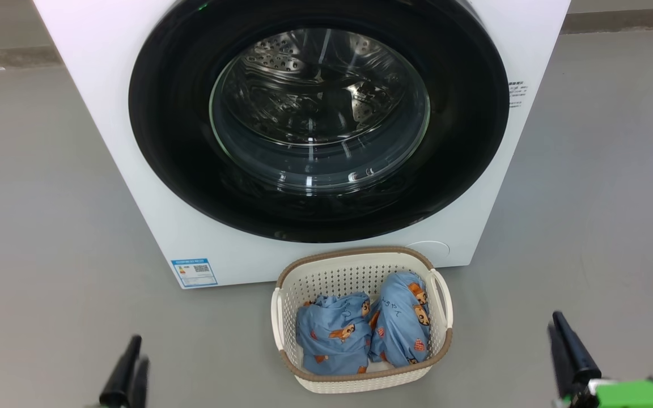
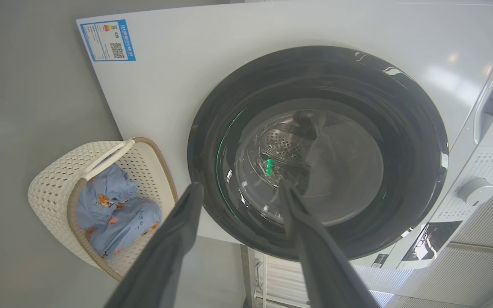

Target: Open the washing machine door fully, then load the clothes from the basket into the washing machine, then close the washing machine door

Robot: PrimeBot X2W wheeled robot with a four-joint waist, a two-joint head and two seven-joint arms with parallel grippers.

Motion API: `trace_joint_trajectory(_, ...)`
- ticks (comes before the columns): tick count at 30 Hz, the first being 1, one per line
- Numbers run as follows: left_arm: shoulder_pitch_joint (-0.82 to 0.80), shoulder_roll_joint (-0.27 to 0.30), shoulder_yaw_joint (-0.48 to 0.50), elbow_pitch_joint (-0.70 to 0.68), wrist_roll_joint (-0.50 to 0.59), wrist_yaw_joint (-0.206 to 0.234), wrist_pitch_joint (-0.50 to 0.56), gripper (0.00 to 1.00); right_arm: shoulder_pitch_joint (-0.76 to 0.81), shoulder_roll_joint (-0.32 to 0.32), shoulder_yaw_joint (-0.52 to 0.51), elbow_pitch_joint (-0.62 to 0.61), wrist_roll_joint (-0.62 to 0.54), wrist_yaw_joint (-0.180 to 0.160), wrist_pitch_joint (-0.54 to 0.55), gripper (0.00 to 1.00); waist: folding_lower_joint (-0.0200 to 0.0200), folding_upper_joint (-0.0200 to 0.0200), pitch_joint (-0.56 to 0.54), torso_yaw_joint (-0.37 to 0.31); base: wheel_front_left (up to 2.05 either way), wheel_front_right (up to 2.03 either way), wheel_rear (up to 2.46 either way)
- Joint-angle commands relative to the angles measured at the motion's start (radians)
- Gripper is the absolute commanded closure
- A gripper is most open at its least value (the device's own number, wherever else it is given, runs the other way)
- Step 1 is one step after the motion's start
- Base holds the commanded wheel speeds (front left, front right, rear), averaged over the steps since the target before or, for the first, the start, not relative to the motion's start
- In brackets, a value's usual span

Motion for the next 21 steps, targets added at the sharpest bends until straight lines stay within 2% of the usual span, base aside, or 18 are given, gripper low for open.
trace_joint_trajectory(1, -0.001, 0.000, 0.000, -0.003, 0.001, 0.000, -0.002, 0.00, -0.001, 0.000, 0.001, -0.002, 0.000, 0.000, -0.001, 0.00, 0.0000, 0.0000, 0.000, 0.000, 0.00, 0.00, 0.00)
trace_joint_trajectory(7, 0.000, 0.004, -0.006, -0.018, 0.010, 0.000, -0.016, 0.00, -0.002, -0.002, 0.011, -0.010, -0.005, 0.000, -0.015, 0.00, 0.0023, 0.0000, -0.002, 0.001, 0.00, 0.00, 0.00)
trace_joint_trajectory(11, 0.001, 0.010, -0.013, -0.029, 0.025, 0.000, -0.030, 0.00, -0.004, -0.008, 0.019, -0.013, -0.020, 0.000, -0.028, 0.00, 0.0003, 0.0000, -0.001, 0.001, 0.00, 0.00, 0.00)
trace_joint_trajectory(21, 0.000, 0.026, -0.029, -0.048, 0.084, -0.001, -0.058, 0.00, -0.013, -0.028, 0.043, -0.020, -0.089, 0.000, -0.058, 0.00, 0.0000, 0.0000, -0.001, 0.001, 0.00, 0.00, 0.00)
